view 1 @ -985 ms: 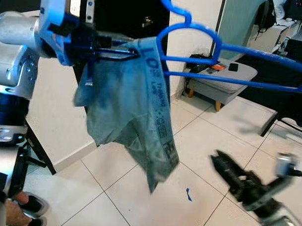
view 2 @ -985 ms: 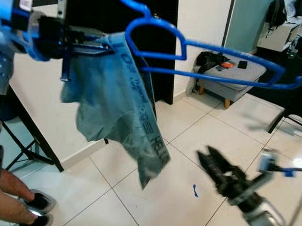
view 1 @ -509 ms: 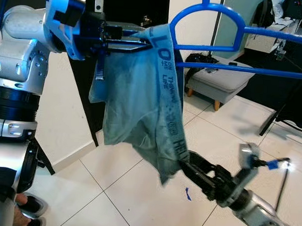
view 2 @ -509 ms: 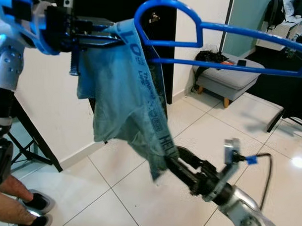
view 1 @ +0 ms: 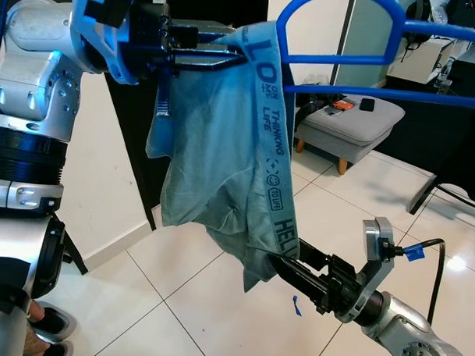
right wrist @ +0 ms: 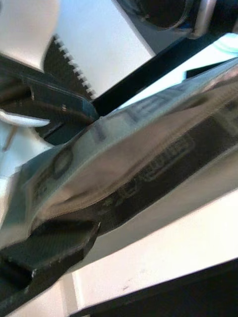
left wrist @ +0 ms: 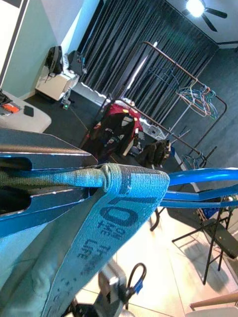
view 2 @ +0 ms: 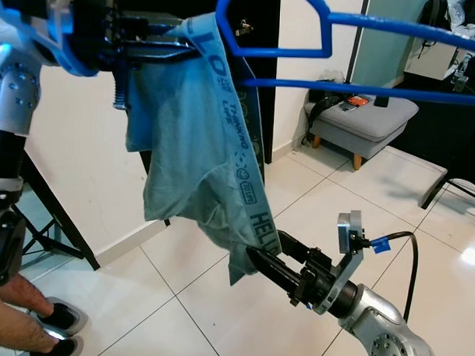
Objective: Hang hanger
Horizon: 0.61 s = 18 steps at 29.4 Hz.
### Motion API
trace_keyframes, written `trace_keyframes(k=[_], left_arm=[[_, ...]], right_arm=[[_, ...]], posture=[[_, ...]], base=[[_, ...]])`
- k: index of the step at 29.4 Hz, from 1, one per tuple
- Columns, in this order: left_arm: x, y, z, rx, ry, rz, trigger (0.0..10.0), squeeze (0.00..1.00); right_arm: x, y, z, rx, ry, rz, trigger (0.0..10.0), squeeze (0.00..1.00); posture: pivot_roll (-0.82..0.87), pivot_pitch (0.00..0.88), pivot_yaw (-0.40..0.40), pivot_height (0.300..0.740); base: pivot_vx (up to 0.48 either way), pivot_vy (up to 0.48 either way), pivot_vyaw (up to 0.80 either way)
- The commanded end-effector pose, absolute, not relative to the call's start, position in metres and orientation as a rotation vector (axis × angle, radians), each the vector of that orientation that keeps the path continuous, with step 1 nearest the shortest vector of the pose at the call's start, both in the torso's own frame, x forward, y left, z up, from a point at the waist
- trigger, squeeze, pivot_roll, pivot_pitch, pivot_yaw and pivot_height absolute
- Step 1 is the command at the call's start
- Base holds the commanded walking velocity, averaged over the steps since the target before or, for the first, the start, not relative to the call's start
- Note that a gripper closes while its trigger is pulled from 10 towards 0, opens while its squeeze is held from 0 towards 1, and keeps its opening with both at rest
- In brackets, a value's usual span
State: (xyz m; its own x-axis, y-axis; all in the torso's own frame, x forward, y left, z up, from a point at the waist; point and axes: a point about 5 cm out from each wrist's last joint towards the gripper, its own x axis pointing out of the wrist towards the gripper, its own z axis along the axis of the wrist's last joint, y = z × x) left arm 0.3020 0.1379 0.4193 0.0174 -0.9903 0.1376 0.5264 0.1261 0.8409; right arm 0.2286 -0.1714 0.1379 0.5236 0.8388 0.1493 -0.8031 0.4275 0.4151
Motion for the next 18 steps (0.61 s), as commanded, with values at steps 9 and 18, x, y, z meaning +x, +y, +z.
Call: trace_keyframes(k=[9,18], left_arm=[[0.301,0.137,0.43,0.688,-0.914,-1.286,7.7,0.0],[0.315,0.146,0.417,0.682,-0.829,-1.224,7.1,0.0]], right_arm=[[0.231,-0.169,0.13,0.386,0.144,1.017,0.0,0.0],[0.232,-0.181,0.144,0.338,0.086,1.009,0.0,0.0]], posture=[[-0.02,0.0,0.031,0.74],[-0.02,0.0,0.033,0.74]], base=[[0.0,0.0,0.0],[0.0,0.0,0.0]])
